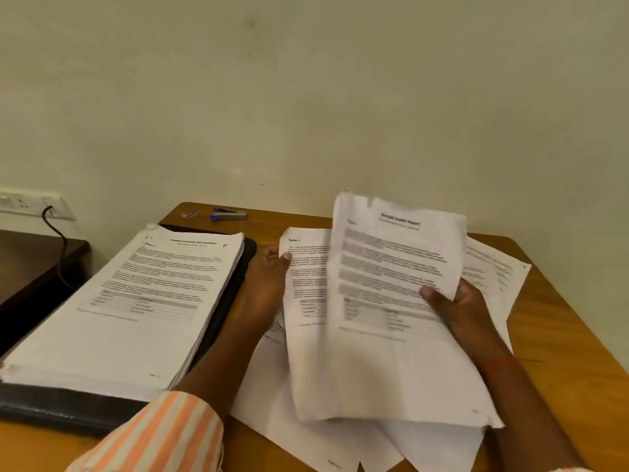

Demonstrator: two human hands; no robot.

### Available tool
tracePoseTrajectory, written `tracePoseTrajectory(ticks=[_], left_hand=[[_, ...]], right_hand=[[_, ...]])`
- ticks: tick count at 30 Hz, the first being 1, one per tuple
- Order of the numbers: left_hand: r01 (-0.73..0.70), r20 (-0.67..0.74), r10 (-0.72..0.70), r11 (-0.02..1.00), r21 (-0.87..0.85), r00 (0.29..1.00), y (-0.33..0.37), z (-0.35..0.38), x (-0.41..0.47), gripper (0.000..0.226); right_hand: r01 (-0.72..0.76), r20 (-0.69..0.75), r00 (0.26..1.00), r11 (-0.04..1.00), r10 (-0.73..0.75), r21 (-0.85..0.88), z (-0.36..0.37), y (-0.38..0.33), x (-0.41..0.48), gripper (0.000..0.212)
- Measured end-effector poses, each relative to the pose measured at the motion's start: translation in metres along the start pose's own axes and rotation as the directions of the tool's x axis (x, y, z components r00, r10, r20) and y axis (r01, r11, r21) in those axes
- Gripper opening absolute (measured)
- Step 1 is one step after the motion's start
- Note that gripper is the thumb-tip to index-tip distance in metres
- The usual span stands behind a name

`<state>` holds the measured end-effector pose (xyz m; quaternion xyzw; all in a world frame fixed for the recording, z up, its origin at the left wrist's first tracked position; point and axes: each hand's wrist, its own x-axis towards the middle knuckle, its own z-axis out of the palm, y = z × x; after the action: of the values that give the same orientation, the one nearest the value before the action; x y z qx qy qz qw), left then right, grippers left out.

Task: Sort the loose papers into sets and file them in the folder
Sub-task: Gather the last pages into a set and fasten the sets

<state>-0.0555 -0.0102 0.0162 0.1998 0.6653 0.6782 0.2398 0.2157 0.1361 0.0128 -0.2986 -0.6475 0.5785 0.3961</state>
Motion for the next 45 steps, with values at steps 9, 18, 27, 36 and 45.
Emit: tracePoseTrajectory(ticks=[9,18,27,36,45], left_hand=[[0.03,0.173,-0.013,0.995,-0.095,0.985,0.004,0.007,-0.016,0.029],[-0.026,0.237,0.04,0.998,-0.062,0.971,-0.001,0.01,-0.019,0.024],[-0.025,0.249,0.042,0.997,-0.072,0.968,-0.008,0.015,-0.022,0.025],[-0.015,0.104,0.026,0.994,-0.104,0.994,-0.006,0.009,-0.016,0.019],[-0.002,0.385,-0.018,0.999,0.051,0.923,-0.008,0.008,-0.024,0.024]], right_hand=[[0.049,0.144,0.989,0.987,-0.027,-0.15,0.026,0.009,-0.004,0.037],[0.028,0.114,0.993,0.986,-0.01,-0.164,0.024,0.014,-0.003,0.031],[0.052,0.055,0.998,0.971,-0.04,-0.233,0.025,0.017,-0.001,0.031],[-0.033,0.03,0.999,0.976,0.04,-0.215,0.03,0.016,-0.001,0.056],[-0.046,-0.02,0.999,0.955,0.042,-0.293,0.004,0.015,0.01,0.039]])
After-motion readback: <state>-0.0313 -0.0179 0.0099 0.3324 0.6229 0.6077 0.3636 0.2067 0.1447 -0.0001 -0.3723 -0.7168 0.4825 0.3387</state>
